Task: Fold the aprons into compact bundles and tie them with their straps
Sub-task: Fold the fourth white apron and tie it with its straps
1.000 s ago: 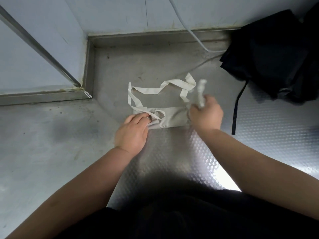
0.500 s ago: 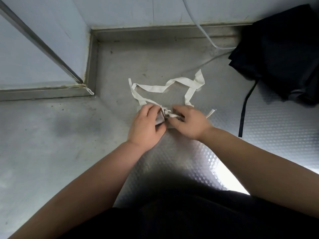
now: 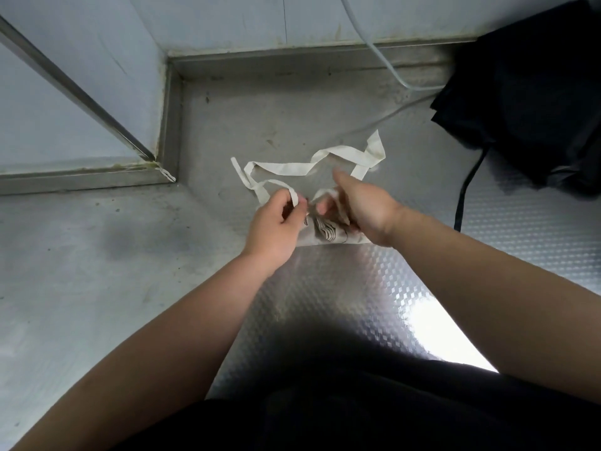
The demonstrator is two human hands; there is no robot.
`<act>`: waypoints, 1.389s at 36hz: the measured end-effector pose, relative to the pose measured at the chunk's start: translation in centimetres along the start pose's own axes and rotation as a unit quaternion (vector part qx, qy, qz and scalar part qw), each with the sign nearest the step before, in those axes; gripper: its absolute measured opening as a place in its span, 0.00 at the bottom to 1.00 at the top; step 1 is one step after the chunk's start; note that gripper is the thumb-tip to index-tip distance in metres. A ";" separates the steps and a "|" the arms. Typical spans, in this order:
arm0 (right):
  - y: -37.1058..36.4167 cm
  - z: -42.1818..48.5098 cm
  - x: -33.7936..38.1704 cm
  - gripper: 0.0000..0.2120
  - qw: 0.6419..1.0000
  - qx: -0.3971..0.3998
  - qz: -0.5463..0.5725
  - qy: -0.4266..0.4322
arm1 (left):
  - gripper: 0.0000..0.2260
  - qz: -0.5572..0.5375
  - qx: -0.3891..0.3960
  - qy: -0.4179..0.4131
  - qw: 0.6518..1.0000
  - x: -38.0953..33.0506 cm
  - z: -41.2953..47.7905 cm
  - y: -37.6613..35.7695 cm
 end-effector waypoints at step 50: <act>-0.1 0.9 -0.2 0.06 0.977 -0.015 -0.192 0.091 | 0.11 -0.169 0.004 0.085 0.982 -0.2 0.1 -0.3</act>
Point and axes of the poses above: each hand's wrist, its own z-axis towards the middle knuckle, its own y-axis out of the back of the hand, x = y × z, the point moved 7 cm from there along z, towards the middle knuckle, and after that the axes turned 2 degrees about -z, right-handed, at the moved point
